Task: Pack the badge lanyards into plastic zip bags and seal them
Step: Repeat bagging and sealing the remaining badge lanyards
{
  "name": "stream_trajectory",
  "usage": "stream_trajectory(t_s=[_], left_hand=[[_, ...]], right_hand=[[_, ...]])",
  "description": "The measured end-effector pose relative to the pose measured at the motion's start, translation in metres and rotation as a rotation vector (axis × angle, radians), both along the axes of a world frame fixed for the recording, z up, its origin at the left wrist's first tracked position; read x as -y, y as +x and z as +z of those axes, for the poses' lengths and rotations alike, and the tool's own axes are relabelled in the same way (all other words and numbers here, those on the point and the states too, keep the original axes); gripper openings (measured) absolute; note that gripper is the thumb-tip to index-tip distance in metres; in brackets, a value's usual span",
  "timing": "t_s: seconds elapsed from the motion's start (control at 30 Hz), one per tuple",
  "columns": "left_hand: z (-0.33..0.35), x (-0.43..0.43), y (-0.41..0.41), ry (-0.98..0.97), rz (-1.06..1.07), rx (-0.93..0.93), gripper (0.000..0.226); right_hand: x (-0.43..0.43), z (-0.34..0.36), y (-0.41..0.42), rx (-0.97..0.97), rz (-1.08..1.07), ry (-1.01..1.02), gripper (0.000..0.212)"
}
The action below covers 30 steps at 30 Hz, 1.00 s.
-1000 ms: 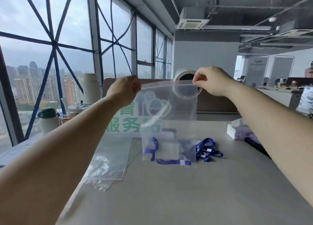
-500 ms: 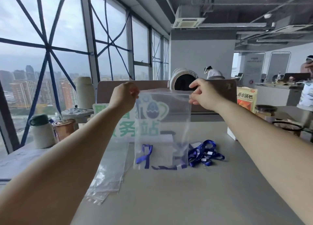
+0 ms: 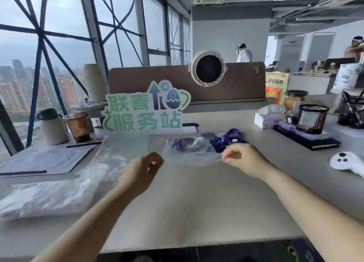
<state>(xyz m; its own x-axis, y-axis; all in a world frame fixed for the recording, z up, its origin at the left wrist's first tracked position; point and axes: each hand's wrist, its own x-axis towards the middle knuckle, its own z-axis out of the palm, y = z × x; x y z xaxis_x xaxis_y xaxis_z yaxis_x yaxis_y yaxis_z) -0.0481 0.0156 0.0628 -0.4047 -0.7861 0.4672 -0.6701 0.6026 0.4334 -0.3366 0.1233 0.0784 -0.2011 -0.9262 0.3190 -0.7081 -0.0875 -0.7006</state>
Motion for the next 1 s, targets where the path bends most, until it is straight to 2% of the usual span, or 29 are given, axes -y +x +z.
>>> stream_trajectory(t_s=[0.13, 0.2, 0.23, 0.3, 0.37, 0.43, 0.5, 0.57, 0.67, 0.83, 0.93, 1.0], left_hand=[[-0.029, -0.023, 0.010, 0.012, -0.084, 0.306, 0.012], [-0.028, -0.026, 0.010, 0.066, -0.108, 0.302, 0.022], [-0.027, -0.025, 0.007, 0.089, -0.100, 0.247, 0.028], [-0.025, -0.016, -0.006, 0.067, -0.107, 0.223, 0.036], [-0.027, -0.009, -0.023, 0.095, -0.156, 0.412, 0.048], [-0.039, -0.005, -0.032, 0.172, -0.180, 0.697, 0.055], [-0.050, 0.000, -0.034, 0.190, -0.189, 0.864, 0.055], [-0.044, 0.003, -0.035, 0.222, -0.193, 0.824, 0.055], [-0.029, 0.016, -0.044, 0.169, -0.203, 0.712, 0.060], [-0.036, 0.030, -0.054, 0.201, -0.258, 0.852, 0.066], [-0.018, 0.054, -0.066, 0.077, -0.229, 0.678, 0.065], [-0.016, 0.074, -0.078, 0.057, -0.196, 0.628, 0.066]], right_hand=[[-0.021, -0.038, -0.001, -0.088, 0.076, 0.230, 0.019], [-0.021, -0.036, 0.003, -0.071, 0.073, 0.246, 0.006], [-0.017, -0.033, 0.005, -0.073, 0.053, 0.215, 0.008], [-0.006, -0.027, 0.013, -0.219, 0.034, 0.194, 0.034], [0.009, -0.027, 0.024, -0.401, 0.056, 0.327, 0.056], [0.021, -0.041, 0.030, -0.569, 0.094, 0.540, 0.064], [0.026, -0.052, 0.029, -0.661, 0.140, 0.693, 0.068], [0.030, -0.046, 0.027, -0.663, 0.134, 0.700, 0.070], [0.047, -0.031, 0.024, -0.691, 0.079, 0.573, 0.071], [0.063, -0.053, 0.023, -0.740, 0.122, 0.708, 0.077], [0.087, -0.032, 0.019, -0.681, 0.021, 0.499, 0.075], [0.108, -0.024, 0.016, -0.650, -0.003, 0.430, 0.073]])
